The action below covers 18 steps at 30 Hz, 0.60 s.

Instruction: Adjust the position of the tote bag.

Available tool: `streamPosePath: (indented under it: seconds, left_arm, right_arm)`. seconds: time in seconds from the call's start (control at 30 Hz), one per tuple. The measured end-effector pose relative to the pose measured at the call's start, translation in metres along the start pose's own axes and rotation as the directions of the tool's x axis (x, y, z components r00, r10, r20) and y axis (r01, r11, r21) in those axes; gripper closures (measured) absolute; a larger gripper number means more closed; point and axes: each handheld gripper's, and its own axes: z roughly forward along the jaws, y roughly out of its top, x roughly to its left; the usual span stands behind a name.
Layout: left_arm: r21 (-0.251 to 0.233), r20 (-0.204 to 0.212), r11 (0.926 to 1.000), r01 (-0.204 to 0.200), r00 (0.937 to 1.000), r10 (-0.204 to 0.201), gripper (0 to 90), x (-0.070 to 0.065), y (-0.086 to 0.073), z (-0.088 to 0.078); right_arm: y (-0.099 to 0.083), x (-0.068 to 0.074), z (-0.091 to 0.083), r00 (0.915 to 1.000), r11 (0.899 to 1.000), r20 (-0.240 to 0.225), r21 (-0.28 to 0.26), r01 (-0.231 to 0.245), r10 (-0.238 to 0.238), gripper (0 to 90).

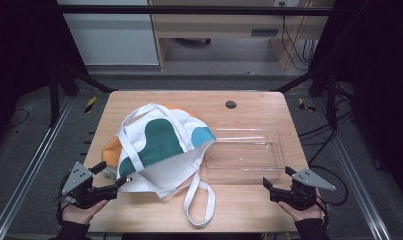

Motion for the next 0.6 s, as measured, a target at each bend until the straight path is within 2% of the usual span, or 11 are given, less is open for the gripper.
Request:
streamPosePath:
  seconds: [0.3,0.53,0.6]
  left_arm:
    - [-0.009,0.008,0.9999,-0.009,0.9999,0.009,22.8,-0.002,0.006,-0.001]
    - [0.005,0.014,1.0000,-0.003,0.9999,0.003,28.8,-0.005,0.014,0.007]
    - [0.004,0.013,0.9999,-0.016,0.9998,0.016,29.3,-0.009,0.018,0.011]
  right_arm:
    - [0.005,0.005,-0.001,0.9998,1.000,0.003,-0.020,0.021,-0.021,15.0]
    - [0.013,0.015,0.005,0.9986,0.999,-0.034,-0.029,0.040,-0.040,19.5]
    - [0.017,0.021,0.007,0.9974,0.998,-0.046,-0.036,0.054,-0.055,20.6]
